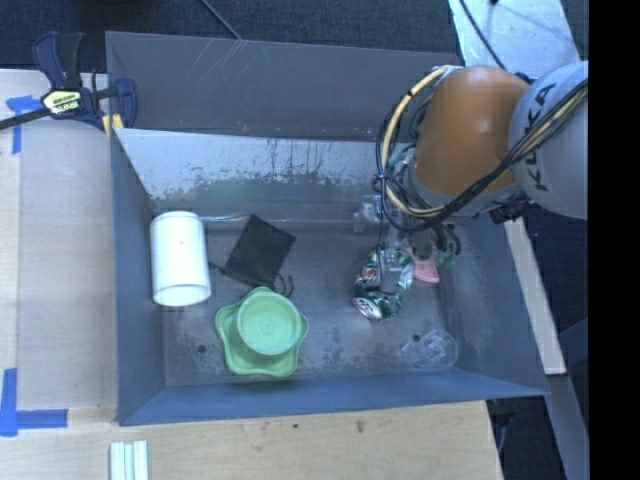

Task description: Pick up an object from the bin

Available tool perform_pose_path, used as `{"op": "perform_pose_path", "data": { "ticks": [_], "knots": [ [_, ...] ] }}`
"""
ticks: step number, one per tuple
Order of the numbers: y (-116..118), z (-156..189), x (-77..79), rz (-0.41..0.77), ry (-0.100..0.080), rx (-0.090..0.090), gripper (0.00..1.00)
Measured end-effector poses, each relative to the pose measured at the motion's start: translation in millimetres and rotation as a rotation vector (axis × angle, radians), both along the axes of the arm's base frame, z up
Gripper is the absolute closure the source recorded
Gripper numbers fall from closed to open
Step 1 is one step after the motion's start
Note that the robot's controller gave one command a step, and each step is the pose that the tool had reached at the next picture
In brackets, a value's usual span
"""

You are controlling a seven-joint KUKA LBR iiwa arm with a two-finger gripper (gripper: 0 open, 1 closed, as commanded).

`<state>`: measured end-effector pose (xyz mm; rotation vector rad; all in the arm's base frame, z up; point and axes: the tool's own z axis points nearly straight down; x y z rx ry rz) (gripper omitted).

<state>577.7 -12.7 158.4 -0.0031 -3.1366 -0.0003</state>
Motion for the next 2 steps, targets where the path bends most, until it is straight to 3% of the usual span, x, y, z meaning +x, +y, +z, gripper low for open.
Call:
{"op": "perform_pose_path", "data": {
  "ticks": [1, 2],
  "knots": [
    [-0.1, 5.0, 1.7, 0.000, -0.008, 0.000, 0.00],
    [-22.3, -36.4, 8.2, 0.156, -0.016, -0.001, 0.00]
  ]
}}
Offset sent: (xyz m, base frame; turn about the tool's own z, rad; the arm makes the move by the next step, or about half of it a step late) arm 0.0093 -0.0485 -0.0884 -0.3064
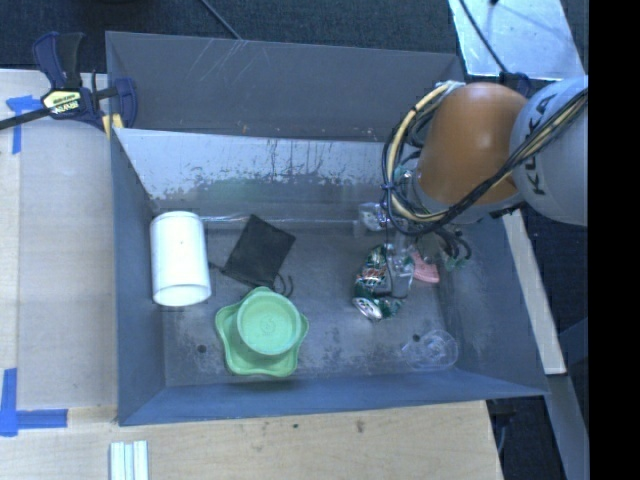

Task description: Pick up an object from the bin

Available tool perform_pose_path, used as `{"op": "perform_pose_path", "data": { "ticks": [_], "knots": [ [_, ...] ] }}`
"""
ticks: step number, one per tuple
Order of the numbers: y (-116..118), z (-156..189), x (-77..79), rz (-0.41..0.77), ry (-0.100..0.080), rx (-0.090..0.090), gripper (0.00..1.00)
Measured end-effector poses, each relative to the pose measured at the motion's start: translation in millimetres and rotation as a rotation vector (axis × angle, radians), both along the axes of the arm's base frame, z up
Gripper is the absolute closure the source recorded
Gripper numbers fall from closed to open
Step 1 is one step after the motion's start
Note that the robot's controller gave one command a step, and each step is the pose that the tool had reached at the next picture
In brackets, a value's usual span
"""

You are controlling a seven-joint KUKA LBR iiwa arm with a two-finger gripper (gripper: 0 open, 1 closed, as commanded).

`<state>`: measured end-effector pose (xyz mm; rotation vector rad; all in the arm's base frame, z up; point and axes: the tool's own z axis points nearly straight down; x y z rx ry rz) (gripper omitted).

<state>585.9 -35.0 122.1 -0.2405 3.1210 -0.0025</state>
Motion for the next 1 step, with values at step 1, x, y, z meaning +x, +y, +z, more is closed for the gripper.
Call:
{"op": "perform_pose_path", "data": {
  "ticks": [1],
  "knots": [
    [-26.2, -47.4, 3.8, 0.297, 0.021, -0.004, 0.00]
  ]
}}
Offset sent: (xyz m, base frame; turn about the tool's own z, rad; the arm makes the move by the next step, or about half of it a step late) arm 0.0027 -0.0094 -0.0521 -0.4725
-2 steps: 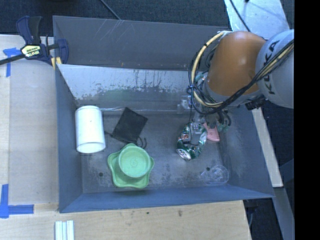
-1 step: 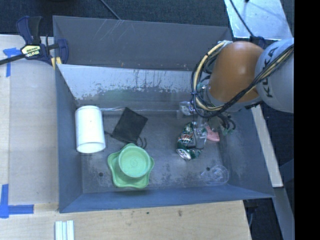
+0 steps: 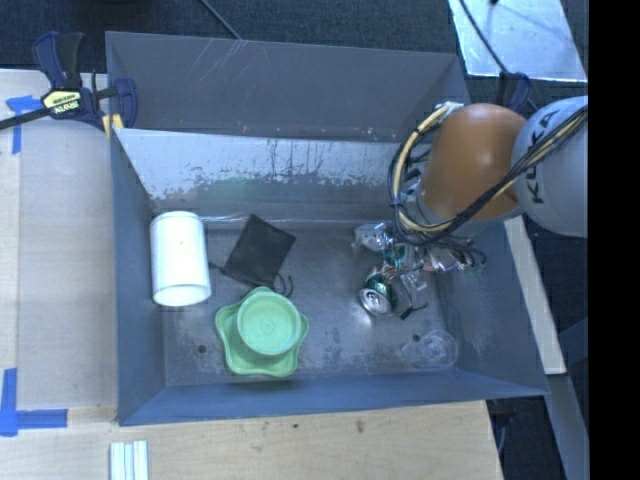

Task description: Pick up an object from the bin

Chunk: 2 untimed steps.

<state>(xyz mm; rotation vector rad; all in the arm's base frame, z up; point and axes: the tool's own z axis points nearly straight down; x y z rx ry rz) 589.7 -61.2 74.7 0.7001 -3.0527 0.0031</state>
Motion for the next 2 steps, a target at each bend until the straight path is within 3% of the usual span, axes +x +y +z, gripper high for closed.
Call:
{"op": "perform_pose_path", "data": {
  "ticks": [1, 2],
  "knots": [
    [10.7, 2.5, 2.6, 0.161, -0.011, -0.002, 0.00],
    [2.8, 3.7, 2.4, 0.024, -0.007, 0.000, 0.00]
  ]
}}
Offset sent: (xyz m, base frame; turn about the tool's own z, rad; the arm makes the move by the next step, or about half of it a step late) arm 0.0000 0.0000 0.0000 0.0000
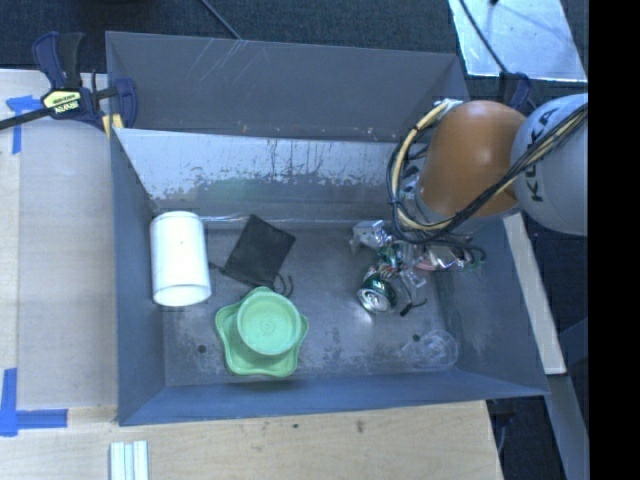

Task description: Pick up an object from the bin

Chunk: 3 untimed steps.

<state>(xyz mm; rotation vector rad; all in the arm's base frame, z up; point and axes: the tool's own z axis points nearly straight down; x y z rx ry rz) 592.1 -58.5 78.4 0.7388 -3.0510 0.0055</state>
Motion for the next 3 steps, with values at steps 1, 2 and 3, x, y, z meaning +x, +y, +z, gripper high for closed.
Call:
{"op": "perform_pose_path", "data": {
  "ticks": [1, 2, 3],
  "knots": [
    [4.8, 2.7, 2.2, 0.135, -0.005, -0.007, 1.00],
    [5.0, 2.8, 2.3, 0.134, -0.006, -0.006, 1.00],
    [5.4, 6.0, 1.5, 0.133, -0.005, -0.005, 1.00]
  ]
}}
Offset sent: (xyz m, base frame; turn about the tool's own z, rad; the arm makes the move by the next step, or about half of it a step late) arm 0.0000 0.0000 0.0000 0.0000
